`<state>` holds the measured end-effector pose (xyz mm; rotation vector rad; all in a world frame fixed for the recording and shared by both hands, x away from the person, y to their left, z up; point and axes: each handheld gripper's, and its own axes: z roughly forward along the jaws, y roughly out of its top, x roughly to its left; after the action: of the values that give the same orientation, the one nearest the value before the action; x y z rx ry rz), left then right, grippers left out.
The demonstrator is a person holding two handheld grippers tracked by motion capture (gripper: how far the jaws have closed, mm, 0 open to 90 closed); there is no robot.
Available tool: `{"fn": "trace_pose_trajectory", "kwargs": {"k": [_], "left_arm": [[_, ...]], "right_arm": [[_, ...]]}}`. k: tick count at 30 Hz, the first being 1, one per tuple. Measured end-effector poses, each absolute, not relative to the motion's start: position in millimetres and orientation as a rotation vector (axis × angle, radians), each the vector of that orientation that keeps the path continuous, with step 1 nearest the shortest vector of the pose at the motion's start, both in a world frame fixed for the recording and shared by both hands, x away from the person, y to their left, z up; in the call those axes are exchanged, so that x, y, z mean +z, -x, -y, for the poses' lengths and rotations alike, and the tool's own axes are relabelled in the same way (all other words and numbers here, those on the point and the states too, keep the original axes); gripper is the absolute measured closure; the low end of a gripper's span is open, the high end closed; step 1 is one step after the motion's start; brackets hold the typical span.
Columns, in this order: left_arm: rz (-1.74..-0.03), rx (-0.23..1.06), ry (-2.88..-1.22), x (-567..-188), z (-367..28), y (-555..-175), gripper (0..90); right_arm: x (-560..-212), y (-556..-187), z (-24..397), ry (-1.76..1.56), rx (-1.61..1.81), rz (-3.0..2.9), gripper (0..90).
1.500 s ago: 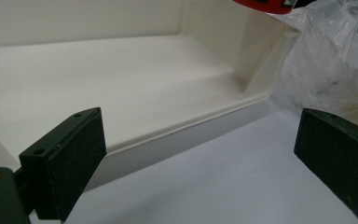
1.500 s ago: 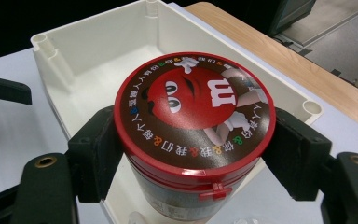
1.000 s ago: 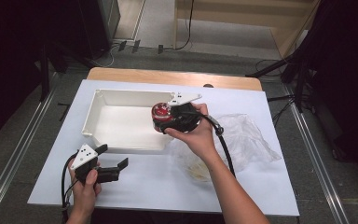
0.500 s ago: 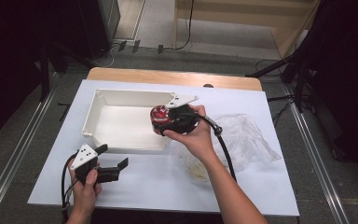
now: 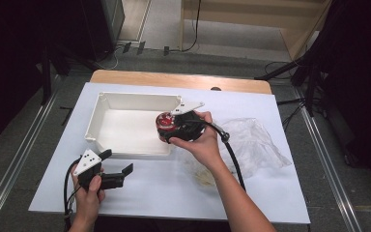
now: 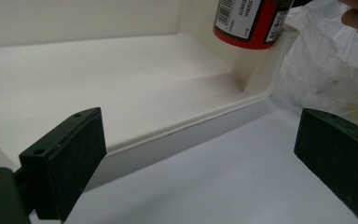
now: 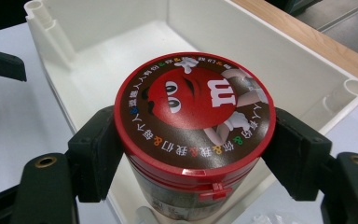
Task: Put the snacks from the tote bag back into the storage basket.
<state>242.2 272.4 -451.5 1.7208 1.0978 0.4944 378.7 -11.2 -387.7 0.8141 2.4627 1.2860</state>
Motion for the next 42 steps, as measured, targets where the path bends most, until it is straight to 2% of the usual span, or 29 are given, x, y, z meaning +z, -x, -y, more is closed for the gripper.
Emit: {"fn": "trace_pose_trajectory", "kwargs": {"k": [42], "left_arm": [[-1.098,0.494,-1.730,-453,-271,-244,2.2]], "right_arm": [[-415,-378,5,-0.807,1.212,-2.505,26.0]]}}
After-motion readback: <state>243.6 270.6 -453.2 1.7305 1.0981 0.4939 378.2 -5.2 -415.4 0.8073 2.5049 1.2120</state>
